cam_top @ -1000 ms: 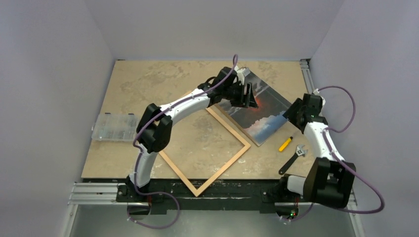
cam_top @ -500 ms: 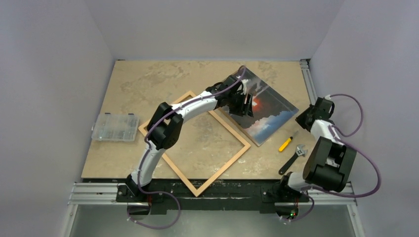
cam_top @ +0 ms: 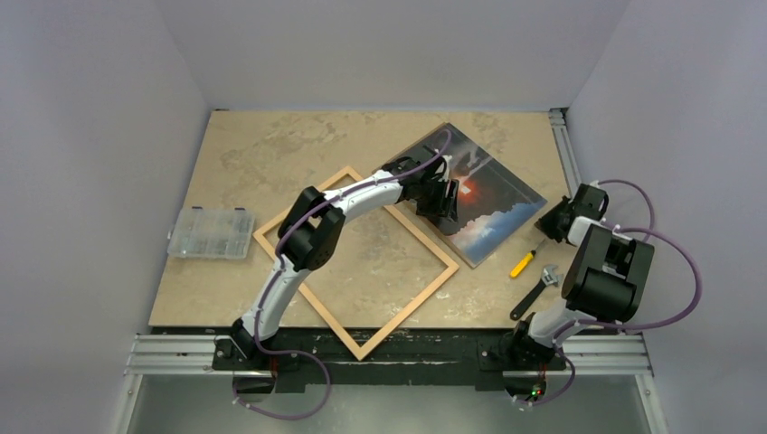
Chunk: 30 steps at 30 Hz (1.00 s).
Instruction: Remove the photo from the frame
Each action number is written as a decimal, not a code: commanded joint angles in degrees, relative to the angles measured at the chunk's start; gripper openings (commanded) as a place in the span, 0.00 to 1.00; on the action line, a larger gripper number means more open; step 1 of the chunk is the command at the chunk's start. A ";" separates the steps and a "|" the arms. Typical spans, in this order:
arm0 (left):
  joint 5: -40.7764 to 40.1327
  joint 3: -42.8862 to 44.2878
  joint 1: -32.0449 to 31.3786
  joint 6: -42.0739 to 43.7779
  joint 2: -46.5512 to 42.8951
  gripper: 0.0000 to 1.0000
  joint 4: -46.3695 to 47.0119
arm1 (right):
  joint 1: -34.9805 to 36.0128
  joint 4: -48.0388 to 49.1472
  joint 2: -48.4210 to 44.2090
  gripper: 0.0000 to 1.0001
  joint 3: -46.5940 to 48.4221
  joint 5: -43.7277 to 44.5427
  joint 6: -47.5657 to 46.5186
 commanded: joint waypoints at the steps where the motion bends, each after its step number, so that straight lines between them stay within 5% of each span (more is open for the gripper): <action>1: -1.43 2.40 0.06 -0.46 0.45 0.57 0.06 | -0.47 5.43 2.03 0.09 -0.18 -4.44 -0.01; 26: -1.38 4.80 0.08 -0.65 2.86 0.56 -1.91 | -2.06 16.08 3.76 0.14 -4.05 -16.90 2.74; 30: -1.38 4.84 0.06 0.11 2.32 0.57 -2.18 | -2.06 16.80 2.89 0.23 -4.44 -17.11 2.52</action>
